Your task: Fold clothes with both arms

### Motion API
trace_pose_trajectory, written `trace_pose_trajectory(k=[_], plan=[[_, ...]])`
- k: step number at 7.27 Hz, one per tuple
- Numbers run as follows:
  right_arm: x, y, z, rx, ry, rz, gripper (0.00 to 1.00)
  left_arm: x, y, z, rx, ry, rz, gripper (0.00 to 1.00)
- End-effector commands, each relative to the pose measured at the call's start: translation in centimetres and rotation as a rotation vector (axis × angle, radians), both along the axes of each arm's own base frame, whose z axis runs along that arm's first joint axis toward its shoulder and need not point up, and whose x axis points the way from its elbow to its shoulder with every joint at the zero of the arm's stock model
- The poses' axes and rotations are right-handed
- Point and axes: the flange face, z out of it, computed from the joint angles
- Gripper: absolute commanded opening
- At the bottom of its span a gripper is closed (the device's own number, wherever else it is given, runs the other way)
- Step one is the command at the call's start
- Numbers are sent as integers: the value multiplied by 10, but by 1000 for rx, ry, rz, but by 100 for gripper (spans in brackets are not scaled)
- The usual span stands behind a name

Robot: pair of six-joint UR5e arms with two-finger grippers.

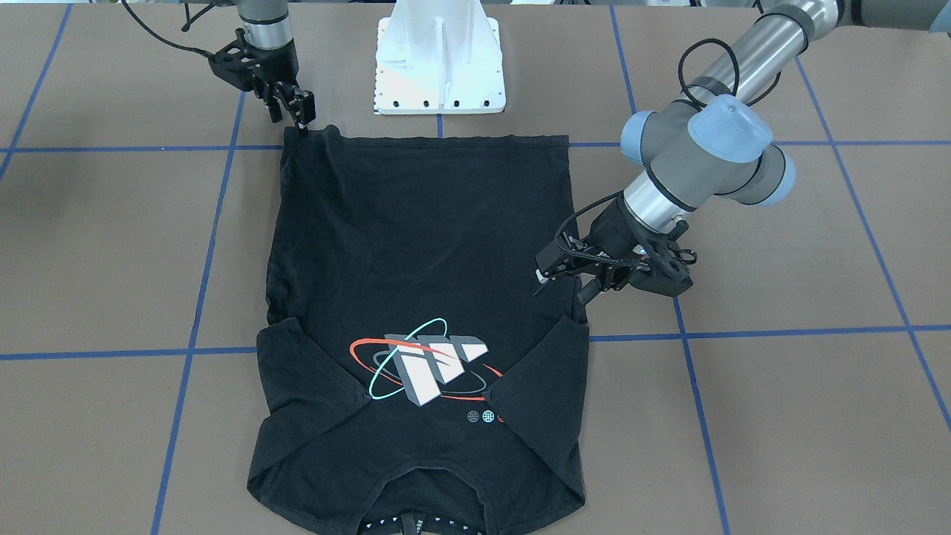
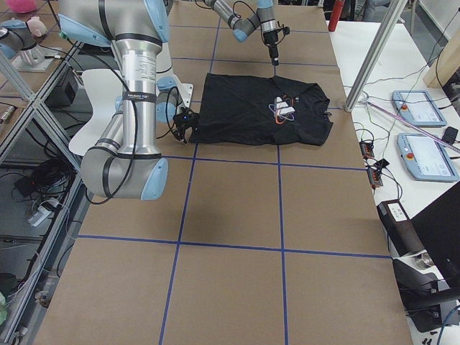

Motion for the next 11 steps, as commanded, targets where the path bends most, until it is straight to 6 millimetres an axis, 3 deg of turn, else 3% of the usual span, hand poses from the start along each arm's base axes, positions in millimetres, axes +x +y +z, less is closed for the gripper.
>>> trace_pose_trajectory(k=[1, 2, 3, 4, 9, 11], plan=[[1, -1, 4, 1, 9, -1, 73, -1, -1, 3, 2, -7, -17, 99], [-1, 0, 8, 2, 16, -2, 65, -1, 0, 10, -3, -14, -20, 99], [-2, 0, 6, -1, 13, 2, 40, -1, 0, 10, -2, -14, -18, 99], [-2, 0, 6, -3, 11, 0, 0, -1, 0, 10, -2, -14, -18, 99], [7, -7, -4, -3, -22, 7, 0, -1, 1, 10, -1, -15, -17, 99], [24, -9, -18, -6, -51, 11, 0, -17, 13, 9, 5, 0, -22, 99]])
